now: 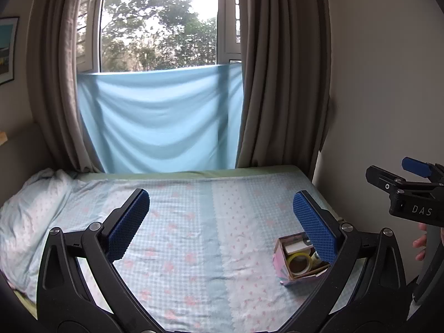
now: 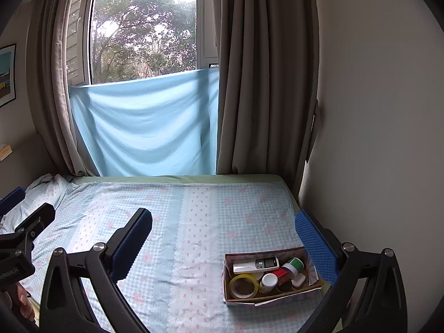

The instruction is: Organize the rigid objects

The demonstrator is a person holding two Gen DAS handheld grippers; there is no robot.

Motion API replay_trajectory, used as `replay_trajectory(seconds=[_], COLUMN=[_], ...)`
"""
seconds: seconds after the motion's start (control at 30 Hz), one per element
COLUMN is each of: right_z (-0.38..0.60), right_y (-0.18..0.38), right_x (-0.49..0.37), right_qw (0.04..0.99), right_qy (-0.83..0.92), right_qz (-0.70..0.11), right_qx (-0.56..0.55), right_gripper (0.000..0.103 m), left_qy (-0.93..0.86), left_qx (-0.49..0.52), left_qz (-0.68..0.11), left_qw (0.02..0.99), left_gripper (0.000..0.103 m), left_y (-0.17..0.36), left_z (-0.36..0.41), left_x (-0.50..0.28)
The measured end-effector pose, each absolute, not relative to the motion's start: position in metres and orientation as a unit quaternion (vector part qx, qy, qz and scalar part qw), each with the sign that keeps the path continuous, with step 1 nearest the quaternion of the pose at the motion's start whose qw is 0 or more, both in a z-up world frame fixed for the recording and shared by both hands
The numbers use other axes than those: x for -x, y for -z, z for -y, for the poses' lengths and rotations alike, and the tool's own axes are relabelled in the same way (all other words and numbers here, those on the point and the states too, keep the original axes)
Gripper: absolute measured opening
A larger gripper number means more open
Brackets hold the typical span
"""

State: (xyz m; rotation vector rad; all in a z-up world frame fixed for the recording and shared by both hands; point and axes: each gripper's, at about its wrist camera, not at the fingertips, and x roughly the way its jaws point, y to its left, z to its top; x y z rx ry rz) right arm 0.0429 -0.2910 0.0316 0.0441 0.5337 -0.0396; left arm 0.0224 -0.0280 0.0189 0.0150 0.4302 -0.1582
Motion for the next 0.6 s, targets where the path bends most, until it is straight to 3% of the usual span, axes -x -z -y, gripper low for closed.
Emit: replay_trajectory(seconds=[0.6], right_z=[0.283], right_y=[-0.030], right_x=[-0.049], right_qw=[0.965], right_qy=[0.028], right_qz=[-0.260], right_qx=[-0.019], right_gripper=[0.103], left_qy=[0.073], left_qx=[-0.006], left_qz=[-0.183], left_qw=[0.980], left_gripper=[0.103], left_y=[-0.022], left_z=[0.017], left_x=[-0.027])
